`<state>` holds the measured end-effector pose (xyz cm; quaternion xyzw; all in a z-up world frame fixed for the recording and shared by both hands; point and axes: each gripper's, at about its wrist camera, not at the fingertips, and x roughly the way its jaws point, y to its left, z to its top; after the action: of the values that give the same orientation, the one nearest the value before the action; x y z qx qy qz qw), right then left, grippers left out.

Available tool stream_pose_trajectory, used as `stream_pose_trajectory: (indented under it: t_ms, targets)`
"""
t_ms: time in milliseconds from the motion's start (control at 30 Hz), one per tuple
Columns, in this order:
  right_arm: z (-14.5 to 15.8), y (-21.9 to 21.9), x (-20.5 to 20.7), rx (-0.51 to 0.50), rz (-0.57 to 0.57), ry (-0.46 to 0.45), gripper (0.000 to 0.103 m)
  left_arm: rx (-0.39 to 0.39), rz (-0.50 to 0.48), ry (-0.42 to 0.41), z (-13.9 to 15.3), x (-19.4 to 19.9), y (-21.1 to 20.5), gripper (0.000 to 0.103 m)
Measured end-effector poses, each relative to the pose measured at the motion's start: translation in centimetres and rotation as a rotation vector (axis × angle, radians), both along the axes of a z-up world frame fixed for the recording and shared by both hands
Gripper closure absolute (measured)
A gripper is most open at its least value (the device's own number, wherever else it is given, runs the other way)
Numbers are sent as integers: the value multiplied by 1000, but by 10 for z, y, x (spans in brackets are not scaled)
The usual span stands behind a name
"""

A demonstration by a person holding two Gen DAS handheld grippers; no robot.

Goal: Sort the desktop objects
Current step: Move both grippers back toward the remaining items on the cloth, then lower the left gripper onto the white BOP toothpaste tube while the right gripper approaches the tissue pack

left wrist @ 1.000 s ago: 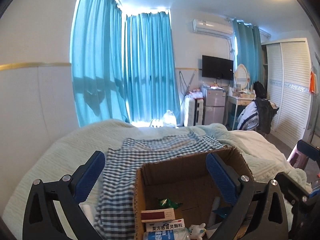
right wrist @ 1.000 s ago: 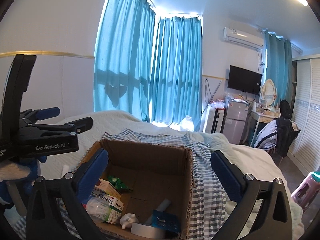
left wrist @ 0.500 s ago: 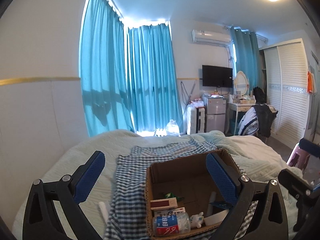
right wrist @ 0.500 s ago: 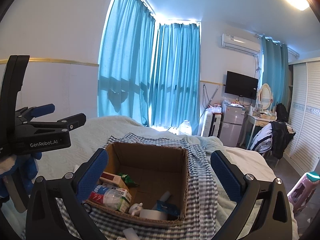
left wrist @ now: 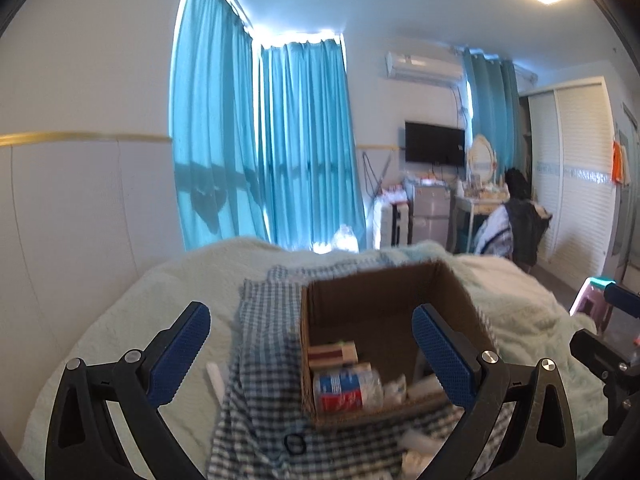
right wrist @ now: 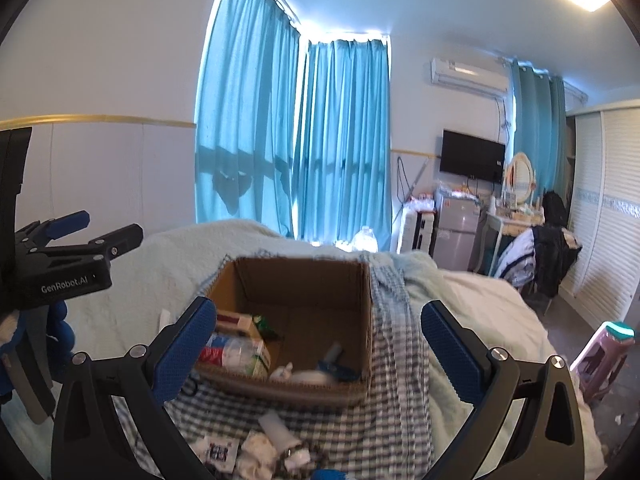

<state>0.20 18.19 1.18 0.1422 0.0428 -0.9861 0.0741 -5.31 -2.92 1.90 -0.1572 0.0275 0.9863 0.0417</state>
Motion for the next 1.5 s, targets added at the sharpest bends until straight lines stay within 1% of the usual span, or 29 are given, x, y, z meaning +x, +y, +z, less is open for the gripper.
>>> stream_pose_trajectory:
  t_ms: [67,167,233,367,467,600,667,800,1000,1100,1200,1267,1400,1433,1467,1500]
  targets:
    - [-14,4,5,-6,-7,-27,0,-2,-9,-45,-10,1,1,0]
    - [-35,9,11,-13,-20,-66,0,-5,-14,-63,-27,7,0,0]
    - [-45,12,14,-18,-28,-81,0,-6,4,-89,-40,11,0,0]
    - [-67,16,20,-39,-38,-118,1,21,10,-169,-71,9,-7,0]
    - [-84,17,21,-59,-39,-156,1,14,8,-226,-96,10,-10,2]
    - [-112,14,23,-70,-42,-219,5,-23,-3,-310,-134,13,-10,8]
    - [-128,14,23,-83,-41,-263,6,-32,-4,-348,-150,15,-9,13]
    - [-153,12,21,-85,-38,-334,15,-61,-9,-404,-179,21,-8,16]
    - [-180,14,18,-101,-41,-421,15,-59,-40,-471,-202,22,-8,17]
    - [-192,11,13,-114,-41,-467,16,-75,-68,-498,-211,25,-5,17]
    - [-203,6,11,-103,-35,-500,16,-83,-78,-532,-221,27,-4,17]
    - [-210,3,8,-94,-35,-524,17,-84,-83,-568,-228,23,-5,17]
    - [-223,2,1,-109,-20,-571,17,-59,-104,-671,-251,15,-7,18]
    - [-226,1,-1,-111,-19,-582,17,-59,-101,-685,-255,13,-8,23]
    - [-230,1,-3,-107,-24,-597,17,-57,-98,-700,-259,11,-9,30]
    - [-235,1,-5,-103,-32,-612,17,-55,-99,-714,-262,9,-8,34]
